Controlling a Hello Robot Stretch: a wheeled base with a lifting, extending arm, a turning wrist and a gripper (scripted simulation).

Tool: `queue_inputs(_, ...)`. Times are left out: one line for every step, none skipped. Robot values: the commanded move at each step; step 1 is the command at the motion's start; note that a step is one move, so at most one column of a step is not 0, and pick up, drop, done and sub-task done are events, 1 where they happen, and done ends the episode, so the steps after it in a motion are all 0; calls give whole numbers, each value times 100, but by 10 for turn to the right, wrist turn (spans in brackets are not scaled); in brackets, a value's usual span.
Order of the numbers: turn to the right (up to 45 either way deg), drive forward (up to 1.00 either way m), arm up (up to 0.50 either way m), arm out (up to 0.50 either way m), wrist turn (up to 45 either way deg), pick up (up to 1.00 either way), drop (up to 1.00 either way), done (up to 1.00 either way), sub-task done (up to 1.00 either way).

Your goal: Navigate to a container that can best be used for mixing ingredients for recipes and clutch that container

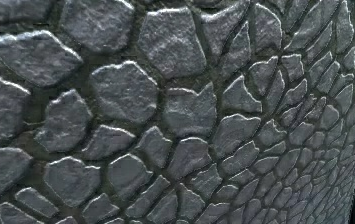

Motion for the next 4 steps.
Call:
queue_inputs(0,0,0,0,450,0,0,0,0)
queue_inputs(0,0,0,0,450,0,0,0,0)
queue_inputs(0,0,0,0,240,0,0,0,0)
queue_inputs(0,0,-22,0,0,0,0,0,0)
